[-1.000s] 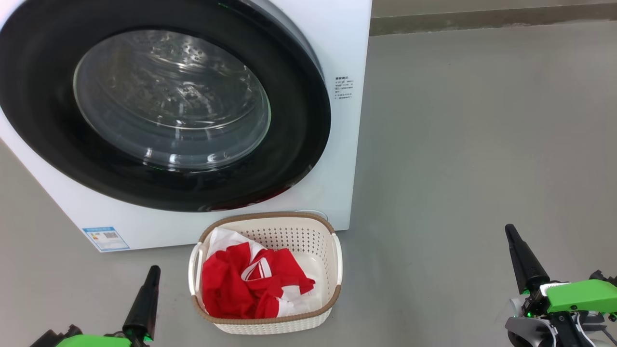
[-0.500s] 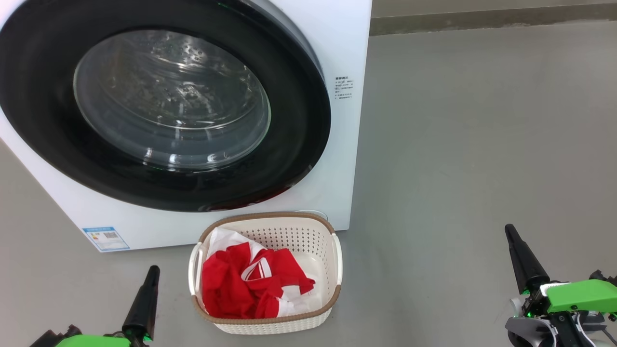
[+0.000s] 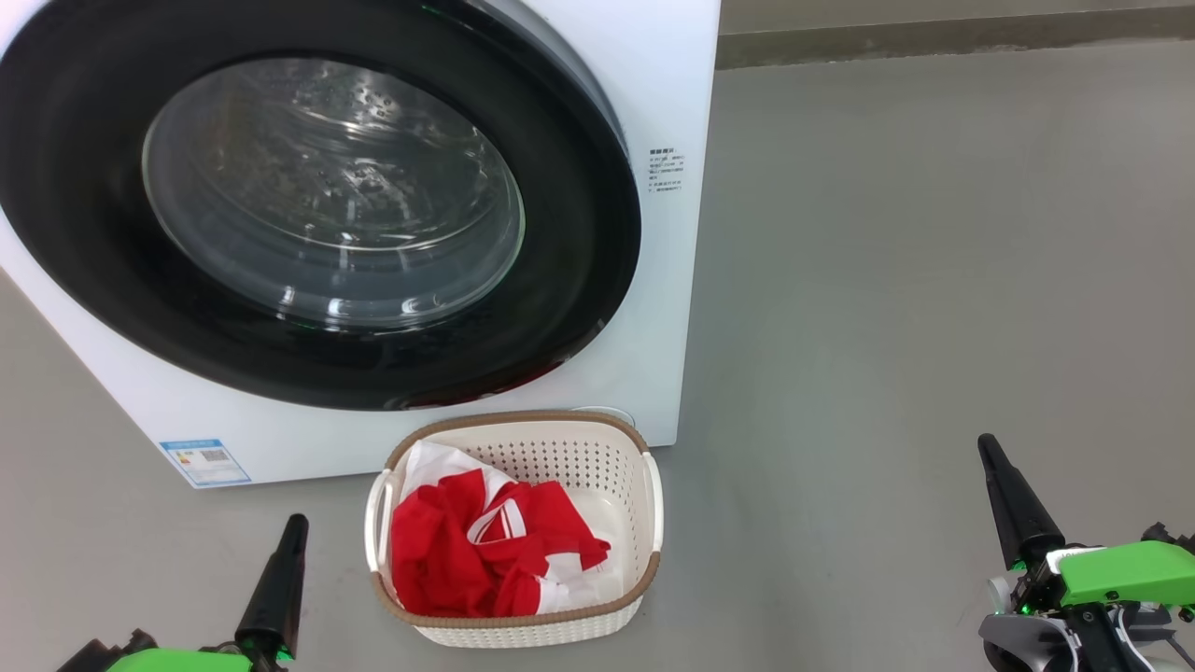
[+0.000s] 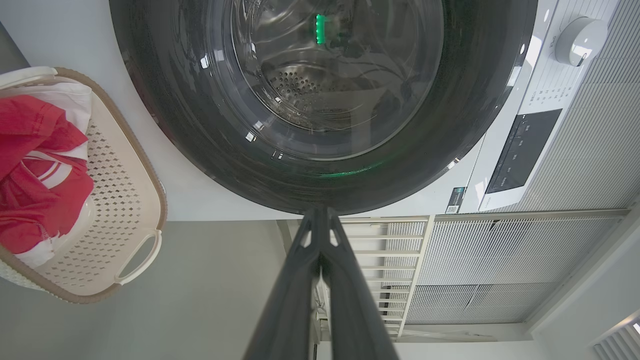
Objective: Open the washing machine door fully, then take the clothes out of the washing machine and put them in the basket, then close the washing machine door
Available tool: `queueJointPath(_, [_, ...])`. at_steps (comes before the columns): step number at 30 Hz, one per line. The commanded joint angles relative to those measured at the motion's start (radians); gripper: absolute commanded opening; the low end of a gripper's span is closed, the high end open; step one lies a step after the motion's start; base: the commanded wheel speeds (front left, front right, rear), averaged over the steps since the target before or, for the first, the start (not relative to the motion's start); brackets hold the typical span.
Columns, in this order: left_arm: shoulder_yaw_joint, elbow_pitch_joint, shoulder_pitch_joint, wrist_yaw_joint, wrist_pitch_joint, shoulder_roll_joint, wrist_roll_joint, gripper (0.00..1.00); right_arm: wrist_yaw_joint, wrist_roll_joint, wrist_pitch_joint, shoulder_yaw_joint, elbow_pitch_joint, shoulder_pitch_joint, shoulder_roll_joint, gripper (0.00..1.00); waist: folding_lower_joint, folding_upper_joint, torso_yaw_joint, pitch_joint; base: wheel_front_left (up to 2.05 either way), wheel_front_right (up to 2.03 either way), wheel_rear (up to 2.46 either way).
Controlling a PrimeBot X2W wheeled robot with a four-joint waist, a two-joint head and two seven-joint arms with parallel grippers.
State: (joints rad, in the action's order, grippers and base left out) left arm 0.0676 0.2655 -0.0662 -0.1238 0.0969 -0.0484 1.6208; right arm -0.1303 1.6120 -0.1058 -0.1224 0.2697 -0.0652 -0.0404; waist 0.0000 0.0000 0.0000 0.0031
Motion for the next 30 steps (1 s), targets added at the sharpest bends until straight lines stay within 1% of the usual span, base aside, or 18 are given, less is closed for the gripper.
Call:
queueJointPath(1, [0.037, -0.021, -0.041, -0.007, 0.009, -0.009, -0.004, 0.0, 0.0, 0.001, -0.003, 0.014, -0.025, -0.042, -0.014, 0.0, 0.0, 0.0, 0.0, 0.0, 0.0, 0.0, 0.0])
queueJointPath(30, [0.04, -0.021, -0.041, -0.007, 0.012, -0.007, -0.007, 0.0, 0.0, -0.001, -0.005, 0.012, -0.025, -0.042, -0.013, 0.0, 0.0, 0.0, 0.0, 0.0, 0.0, 0.0, 0.0])
